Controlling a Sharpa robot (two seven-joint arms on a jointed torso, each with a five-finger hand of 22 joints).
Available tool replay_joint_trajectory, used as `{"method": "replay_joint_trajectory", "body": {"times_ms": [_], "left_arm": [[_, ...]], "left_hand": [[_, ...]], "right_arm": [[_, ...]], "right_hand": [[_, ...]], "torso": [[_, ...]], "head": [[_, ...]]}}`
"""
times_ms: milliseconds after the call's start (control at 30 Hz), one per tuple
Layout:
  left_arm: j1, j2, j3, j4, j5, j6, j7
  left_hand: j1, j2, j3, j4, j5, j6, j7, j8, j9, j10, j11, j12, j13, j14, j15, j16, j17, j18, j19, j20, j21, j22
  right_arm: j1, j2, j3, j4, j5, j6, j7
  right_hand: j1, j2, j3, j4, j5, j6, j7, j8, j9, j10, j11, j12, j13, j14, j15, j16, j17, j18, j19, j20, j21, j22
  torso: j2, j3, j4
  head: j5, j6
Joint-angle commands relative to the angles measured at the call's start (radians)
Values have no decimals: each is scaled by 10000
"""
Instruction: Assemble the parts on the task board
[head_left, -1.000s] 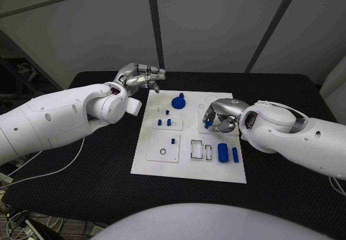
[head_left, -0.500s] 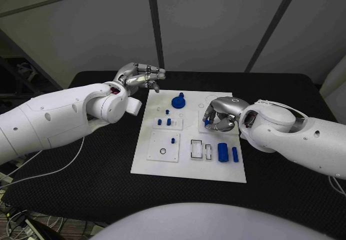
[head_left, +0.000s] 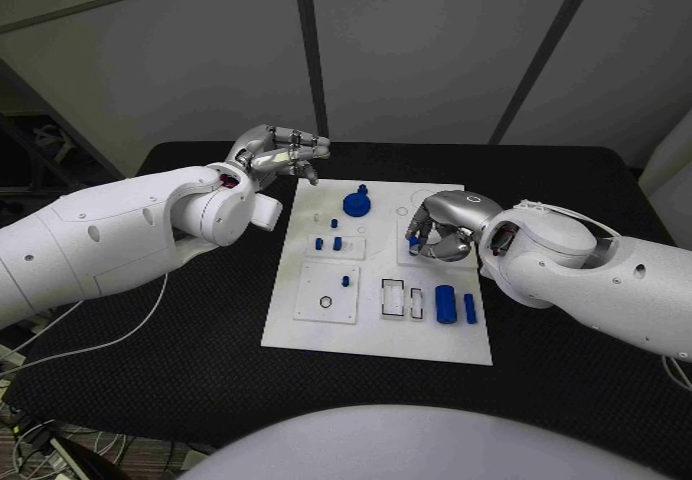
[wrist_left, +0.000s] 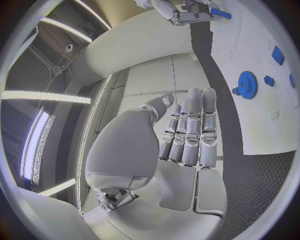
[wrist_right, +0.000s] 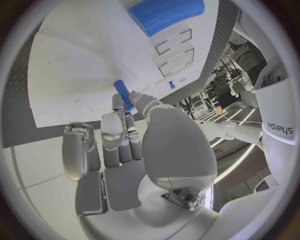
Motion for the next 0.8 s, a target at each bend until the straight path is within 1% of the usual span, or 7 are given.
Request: {"method": "replay_joint_trajectory", "body": {"times_ms": [33, 267, 467, 600, 700, 767, 800], "left_arm": [[11, -5, 8, 7, 22, 94, 27], [8, 11, 8, -11, 22, 102, 23], [4, 20, 8, -17, 22, 110, 17], [1, 38, 8, -30, 22, 115, 16], [0, 65, 8, -46, 22, 122, 17], [0, 78, 8, -53, 22, 127, 18], [0, 85, 8, -60, 22, 129, 18]], "left_hand": [[48, 71, -75, 1, -24, -61, 40, 21, -4, -96, 4, 35, -10, -29, 10, -41, -17, -104, -31, 19, -40, -17], [48, 71, -75, 1, -24, -61, 40, 21, -4, -96, 4, 35, -10, -29, 10, -41, -17, -104, -31, 19, -40, -17], [48, 71, -75, 1, -24, -61, 40, 21, -4, -96, 4, 35, -10, -29, 10, -41, -17, -104, -31, 19, -40, -17], [48, 71, -75, 1, -24, -61, 40, 21, -4, -96, 4, 35, -10, -29, 10, -41, -17, -104, -31, 19, -40, -17], [48, 71, -75, 1, -24, -61, 40, 21, -4, -96, 4, 35, -10, -29, 10, -41, -17, -104, -31, 19, -40, -17], [48, 71, -75, 1, -24, -61, 40, 21, -4, -96, 4, 35, -10, -29, 10, -41, -17, -104, -31, 19, -40, -17], [48, 71, -75, 1, -24, -61, 40, 21, -4, -96, 4, 35, -10, -29, 10, -41, -17, -104, -31, 19, -40, -17]], "right_arm": [[26, -145, 19, 273, 64, -821, 10], [31, -378, 32, 840, 590, -1557, 356], [32, -314, 35, 1237, 1091, -1868, 669], [31, -89, 36, 1332, 1360, -1923, 852], [29, 271, 33, 1293, 1569, -1884, 1022], [23, 376, 31, 1276, 1610, -1865, 1065], [-10, 582, 28, 1239, 1682, -1816, 1140]], "right_hand": [[45, 59, 9, -21, 33, 180, -92, 43, 74, 61, -20, 33, 14, 245, -77, 67, -4, -72, 219, -72, 56, 1565], [98, 44, 9, -67, 88, 176, -78, 36, 81, 54, -15, 10, 24, 240, -78, 81, 4, -74, 222, -79, 62, 1573], [119, 39, 8, -85, 120, 176, -69, 33, 84, 53, -9, -1, 30, 237, -76, 85, 3, -74, 219, -80, 60, 1571], [125, 36, 6, -91, 131, 176, -67, 31, 86, 52, -7, -5, 32, 236, -75, 91, 8, -74, 219, -80, 60, 1571], [134, 30, 2, -101, 148, 175, -62, 30, 88, 52, -5, -10, 35, 235, -73, 91, 5, -72, 215, -80, 57, 1567], [136, 30, 2, -102, 150, 175, -61, 30, 88, 52, -5, -11, 35, 233, -73, 82, -7, -71, 212, -80, 54, 1564], [136, 30, 2, -102, 150, 175, -61, 30, 88, 52, -5, -11, 35, 233, -73, 82, -7, -71, 212, -80, 54, 1564]], "torso": [[-5, 8, -9], [-4, 5, 0], [1, -1, 7], [-5, -7, 5], [-1, -10, 10], [-1, -11, 15], [4, -4, 21]], "head": [[8, 17], [6, 45], [49, 35], [109, 15], [239, -28], [256, -39], [301, -64]]}}
